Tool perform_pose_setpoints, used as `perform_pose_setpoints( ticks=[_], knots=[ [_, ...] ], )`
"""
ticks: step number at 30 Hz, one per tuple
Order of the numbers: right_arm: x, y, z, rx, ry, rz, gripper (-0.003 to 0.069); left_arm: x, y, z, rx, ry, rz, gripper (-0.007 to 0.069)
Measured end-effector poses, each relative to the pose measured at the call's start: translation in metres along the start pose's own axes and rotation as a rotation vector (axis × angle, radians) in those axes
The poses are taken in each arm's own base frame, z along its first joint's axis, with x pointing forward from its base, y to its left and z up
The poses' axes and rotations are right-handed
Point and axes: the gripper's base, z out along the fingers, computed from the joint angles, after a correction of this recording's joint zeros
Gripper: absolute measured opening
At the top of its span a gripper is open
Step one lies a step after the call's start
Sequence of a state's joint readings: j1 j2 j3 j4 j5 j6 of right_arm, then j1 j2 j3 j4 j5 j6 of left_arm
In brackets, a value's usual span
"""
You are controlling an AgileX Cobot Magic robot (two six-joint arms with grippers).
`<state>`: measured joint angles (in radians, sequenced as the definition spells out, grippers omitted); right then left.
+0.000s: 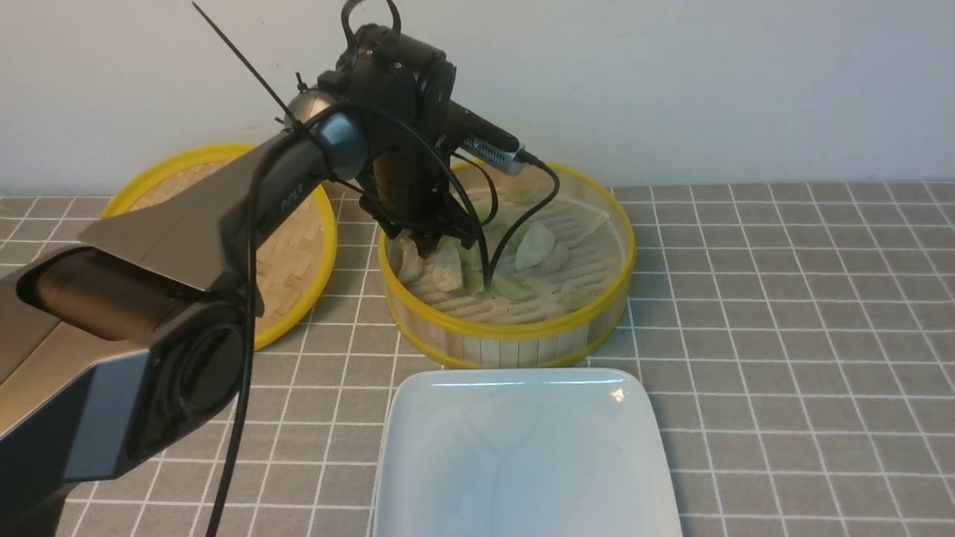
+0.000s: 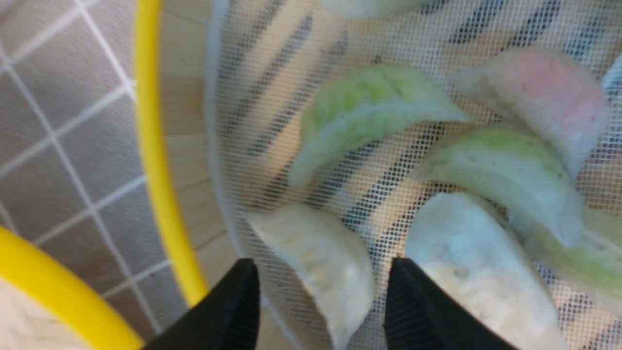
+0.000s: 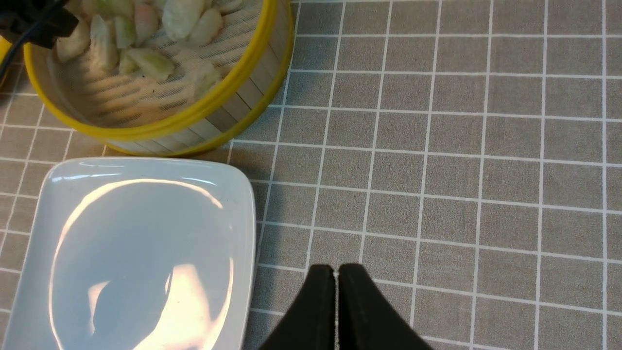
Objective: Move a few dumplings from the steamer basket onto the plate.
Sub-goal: Use the left arm to grab a dumpling from the steamer
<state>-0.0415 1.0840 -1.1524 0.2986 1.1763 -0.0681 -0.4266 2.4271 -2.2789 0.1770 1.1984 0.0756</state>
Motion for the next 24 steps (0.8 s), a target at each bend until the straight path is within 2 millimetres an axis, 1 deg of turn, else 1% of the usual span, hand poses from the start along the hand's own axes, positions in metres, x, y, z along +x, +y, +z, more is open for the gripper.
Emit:
perform_pose_setpoints(
  ticks=[3,7,10,12,13,15,16,18,19,24],
  knots=[
    [0.0,0.0,0.0,0.0,0.001,0.0,0.0,0.001,-0.002,0.009,0.006,0.016,-0.006,0.036],
    [0.0,0.0,0.0,0.0,0.005,0.0,0.0,0.002,-0.003,0.011,0.008,0.021,-0.014,0.0364],
    [0.001,0.0,0.0,-0.001,0.009,0.0,0.0,0.002,-0.004,0.013,0.01,0.024,-0.066,0.0364],
    [0.001,0.0,0.0,-0.001,0.009,0.0,0.0,0.002,-0.006,0.019,0.019,0.032,-0.129,0.0352],
    [0.001,0.0,0.0,-0.001,0.01,0.0,0.0,0.002,-0.006,0.02,0.021,0.033,-0.132,0.0352],
    [0.001,0.0,0.0,-0.001,0.016,0.0,0.0,0.002,-0.007,0.023,0.023,0.037,-0.149,0.0316],
    [0.002,0.0,0.0,-0.003,0.018,0.001,0.0,0.003,-0.008,0.027,0.03,0.048,-0.148,0.0271],
    [0.002,0.0,0.0,-0.004,0.018,0.002,0.0,0.004,-0.009,0.029,0.038,0.053,-0.133,0.0188],
    [0.002,0.0,0.0,-0.004,0.018,0.002,0.0,0.004,-0.009,0.028,0.038,0.052,-0.117,0.0176],
    [0.002,0.0,0.0,-0.004,0.02,0.002,0.0,0.002,-0.009,0.026,0.042,0.05,-0.079,0.0177]
  ],
)
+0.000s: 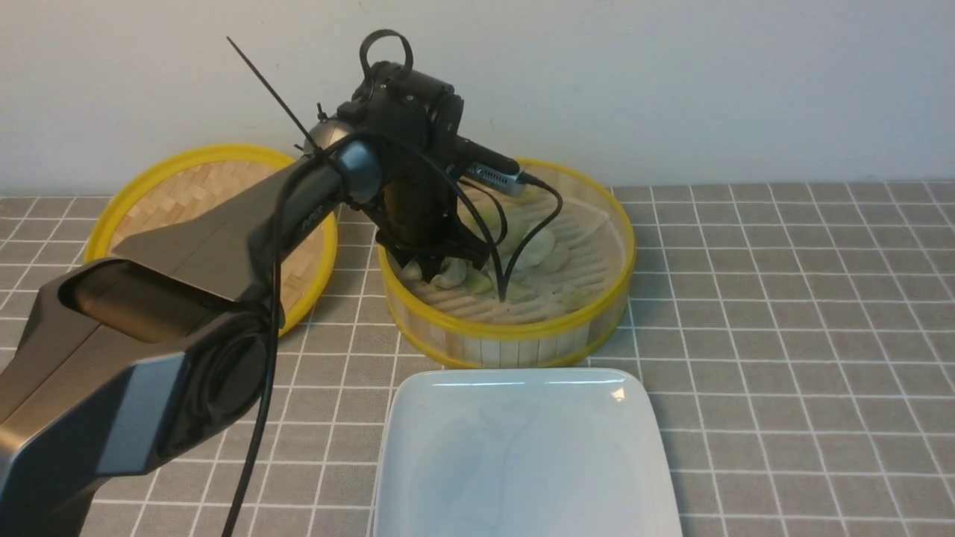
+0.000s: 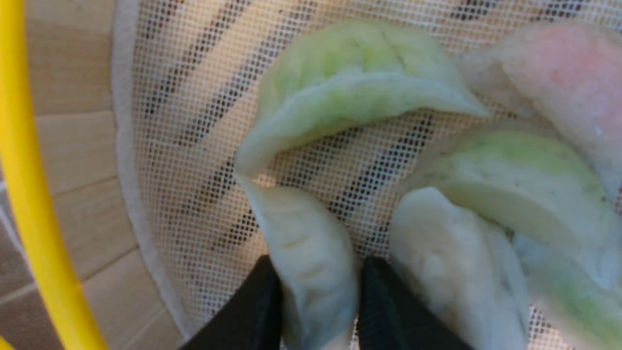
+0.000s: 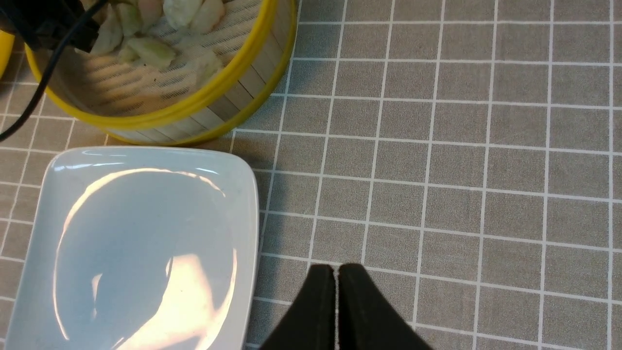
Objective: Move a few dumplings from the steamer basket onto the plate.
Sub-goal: Use the left arm to grab a dumpling from the steamer, then use the left arm to put the dumpling into the plate
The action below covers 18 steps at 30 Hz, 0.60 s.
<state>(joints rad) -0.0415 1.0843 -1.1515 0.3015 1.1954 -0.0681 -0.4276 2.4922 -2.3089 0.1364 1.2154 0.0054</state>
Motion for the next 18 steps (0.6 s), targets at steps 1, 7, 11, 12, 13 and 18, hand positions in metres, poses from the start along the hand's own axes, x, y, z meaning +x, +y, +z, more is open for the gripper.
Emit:
perform_pose_setpoints(
  ticks=[1,7,11,12,13,18],
  knots=[
    [0.0,0.0,0.0,0.0,0.0,0.0,0.0,-0.002,0.0,-0.004,0.002,-0.006,0.001,0.0177],
    [0.0,0.0,0.0,0.0,0.0,0.0,0.0,-0.017,0.008,-0.071,0.009,-0.174,-0.005,0.0177],
    [0.0,0.0,0.0,0.0,-0.003,0.0,0.0,-0.01,0.008,-0.15,0.112,-0.313,-0.033,0.0177],
    [-0.001,0.0,0.0,0.0,-0.006,0.0,0.0,-0.005,0.007,-0.169,0.146,-0.335,-0.031,0.0177],
    [-0.001,0.0,0.0,0.001,-0.012,0.0,0.0,0.001,0.005,-0.178,0.179,-0.334,-0.031,0.0177],
    [-0.003,0.0,0.0,0.002,-0.034,-0.002,0.0,0.047,-0.019,-0.201,0.334,-0.237,-0.026,0.0177]
  ],
)
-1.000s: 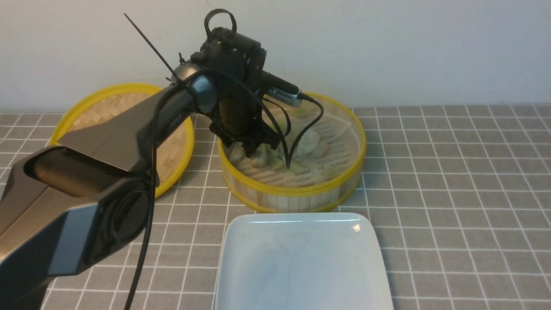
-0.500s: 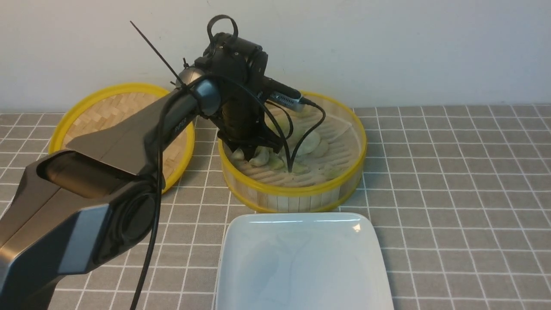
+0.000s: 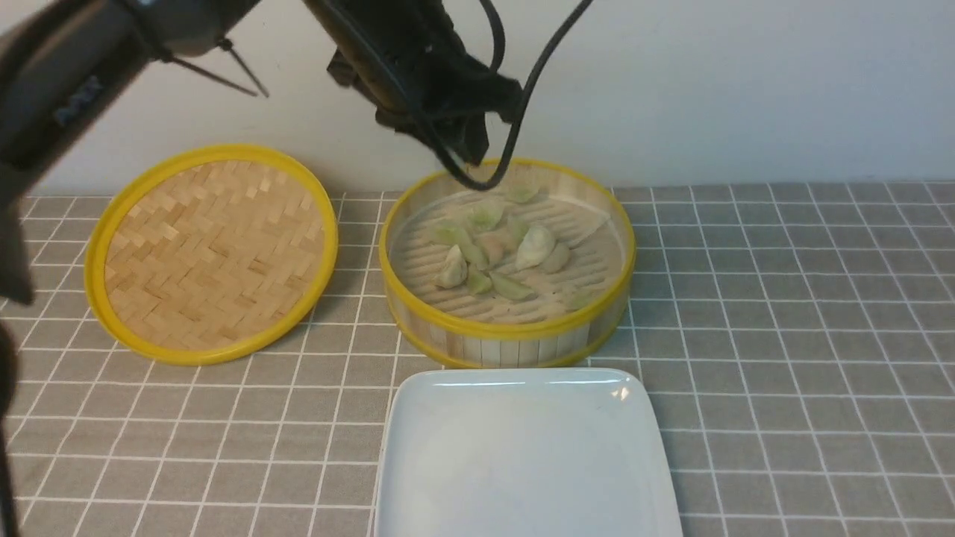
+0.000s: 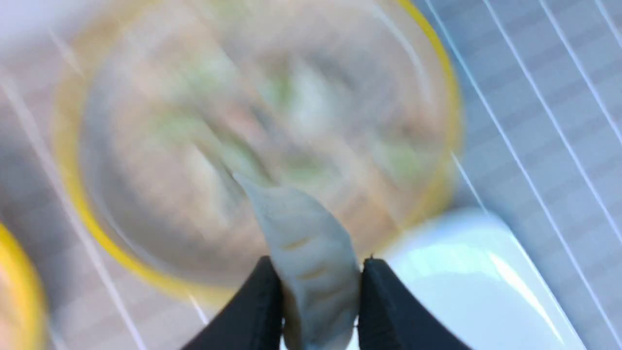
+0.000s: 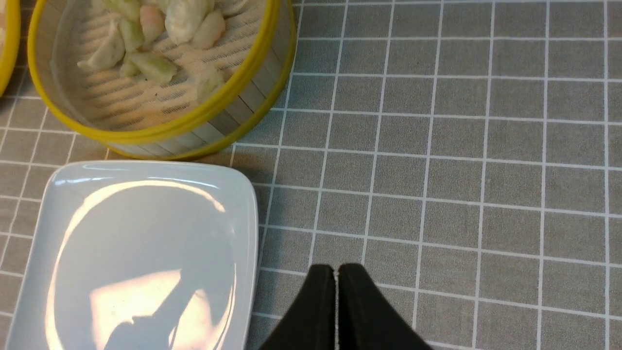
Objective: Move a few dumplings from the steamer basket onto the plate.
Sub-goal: Use the left arm to put the dumpling into the plate
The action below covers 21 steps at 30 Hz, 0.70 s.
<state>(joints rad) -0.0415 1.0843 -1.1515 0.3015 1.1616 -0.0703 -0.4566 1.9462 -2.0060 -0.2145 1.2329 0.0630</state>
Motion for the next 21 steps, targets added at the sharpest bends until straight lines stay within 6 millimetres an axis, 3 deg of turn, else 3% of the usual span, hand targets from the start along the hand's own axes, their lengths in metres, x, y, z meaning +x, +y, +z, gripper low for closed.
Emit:
perform_pose_setpoints(
  ticks=[1,4,9,16,21],
  knots=[
    [0.0,0.0,0.0,0.0,-0.005,-0.008,0.0,0.022,-0.009,0.011,0.029,0.087,-0.003,0.0177],
    [-0.002,0.0,0.0,0.001,-0.017,-0.026,0.0,0.056,-0.023,0.039,0.063,0.244,0.0,0.0177],
    [-0.002,0.0,0.0,0.001,-0.024,-0.045,0.0,0.098,-0.044,0.091,0.077,0.458,0.085,0.0177],
    [-0.003,0.001,0.001,-0.015,-0.022,-0.036,0.0,0.111,-0.048,0.127,0.057,0.546,0.12,0.0222],
    [-0.023,0.012,0.016,-0.16,0.006,-0.006,0.0,0.113,-0.047,0.133,0.054,0.561,0.131,0.0439]
  ],
)
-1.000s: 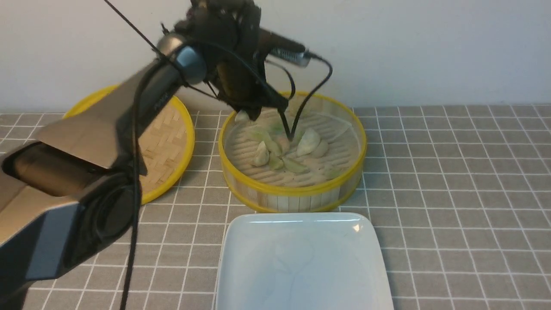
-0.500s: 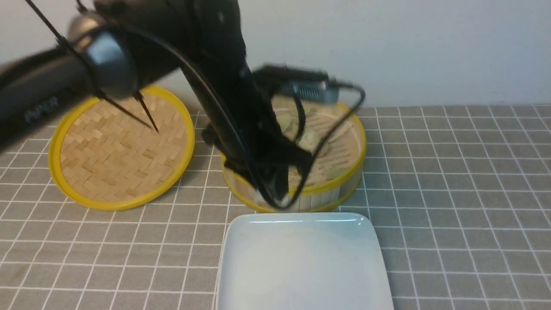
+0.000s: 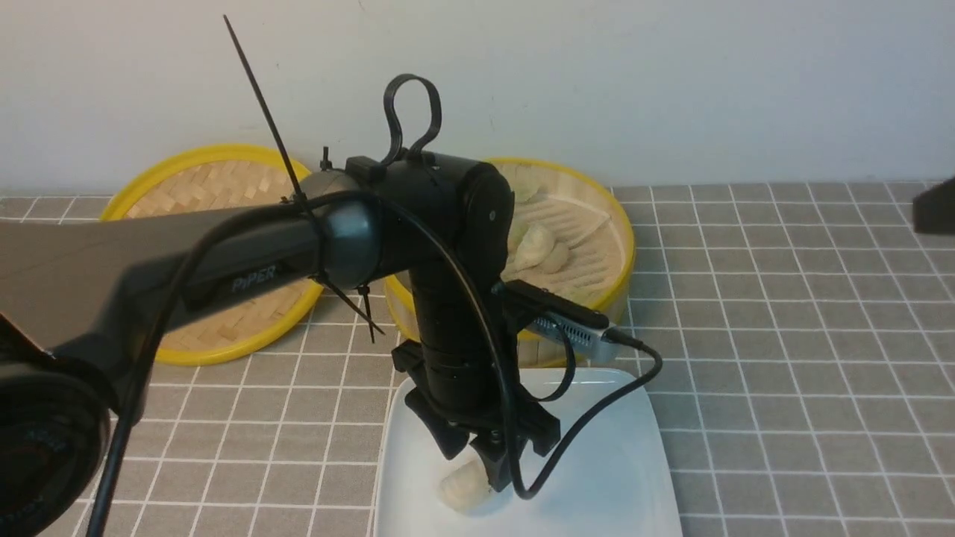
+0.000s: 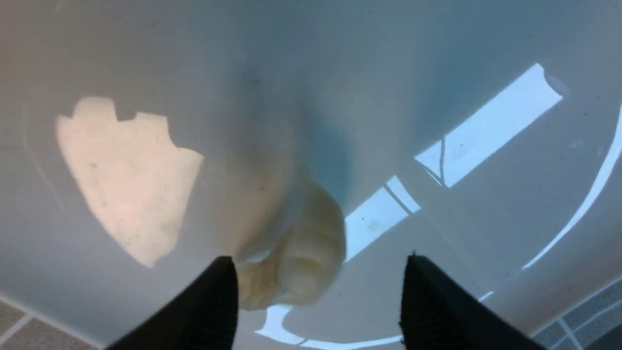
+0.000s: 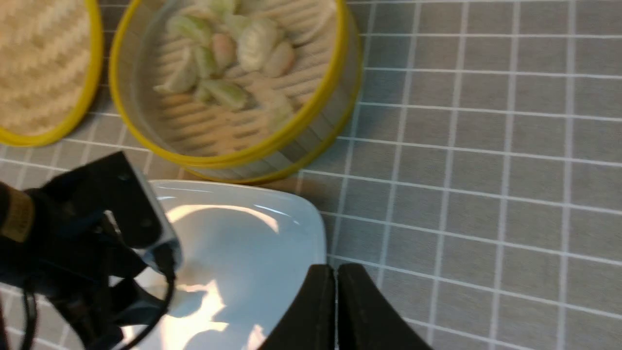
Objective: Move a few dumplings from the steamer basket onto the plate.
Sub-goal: Use the left arm to put the dumpling into the plate, then use the right arm to grab a dumpling from inside the steamer
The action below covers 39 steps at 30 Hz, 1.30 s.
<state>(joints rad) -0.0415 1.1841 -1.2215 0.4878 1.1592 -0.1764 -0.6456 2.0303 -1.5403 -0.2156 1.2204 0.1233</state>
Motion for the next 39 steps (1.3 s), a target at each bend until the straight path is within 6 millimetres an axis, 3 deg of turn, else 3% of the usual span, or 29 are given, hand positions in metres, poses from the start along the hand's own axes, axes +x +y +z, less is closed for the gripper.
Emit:
perform_pose_setpoints(
  ticks=[2,4,7,9,10,11,13,15,20,22,23,24,28,33,37,39],
  knots=[
    [-0.011,0.002,0.01,-0.052,0.021,-0.002,0.0,-0.001,0.002,-0.002,-0.023,-0.006,0.01,0.0465],
    [-0.024,0.007,0.02,-0.084,0.037,-0.022,0.0,-0.003,0.006,-0.007,-0.064,-0.02,0.019,0.0431],
    [-0.045,0.02,0.048,-0.107,0.079,-0.079,0.0,0.0,0.015,-0.022,-0.116,-0.054,-0.01,0.0272],
    [-0.06,0.034,0.072,-0.106,0.111,-0.133,0.0,0.006,0.023,-0.042,-0.132,-0.105,-0.056,0.0099],
    [-0.061,0.037,0.075,-0.108,0.115,-0.142,0.0,0.007,0.025,-0.047,-0.135,-0.118,-0.064,0.0089],
    [-0.069,0.044,0.092,-0.1,0.132,-0.168,0.0,0.015,0.033,-0.066,-0.141,-0.166,-0.102,0.0038],
    [-0.08,0.052,0.114,-0.084,0.143,-0.192,0.0001,0.033,0.046,-0.092,-0.151,-0.228,-0.163,0.0006],
    [-0.087,0.058,0.146,-0.07,0.176,-0.205,0.0009,0.057,0.056,-0.114,-0.162,-0.276,-0.217,-0.0005],
    [-0.091,0.069,0.212,-0.028,0.235,-0.262,0.0069,0.111,0.068,-0.138,-0.179,-0.329,-0.308,-0.0005],
    [-0.088,0.071,0.243,-0.001,0.261,-0.299,0.0131,0.133,0.066,-0.146,-0.185,-0.355,-0.326,-0.0005],
    [-0.087,0.073,0.247,0.0,0.261,-0.305,0.0144,0.137,0.065,-0.147,-0.187,-0.361,-0.328,-0.0005],
    [-0.083,0.073,0.273,0.022,0.274,-0.334,0.0204,0.151,0.061,-0.151,-0.191,-0.381,-0.332,-0.0005],
    [-0.073,0.073,0.32,0.068,0.3,-0.4,0.0358,0.178,0.048,-0.16,-0.191,-0.434,-0.335,-0.0005],
    [-0.059,0.066,0.36,0.142,0.337,-0.481,0.0484,0.201,0.037,-0.172,-0.196,-0.496,-0.335,-0.0005],
    [-0.053,0.064,0.373,0.148,0.336,-0.494,0.0506,0.212,0.031,-0.18,-0.203,-0.537,-0.328,-0.0005],
    [-0.054,0.065,0.375,0.147,0.323,-0.497,0.0483,0.216,0.029,-0.182,-0.206,-0.55,-0.326,-0.0005]
  ],
)
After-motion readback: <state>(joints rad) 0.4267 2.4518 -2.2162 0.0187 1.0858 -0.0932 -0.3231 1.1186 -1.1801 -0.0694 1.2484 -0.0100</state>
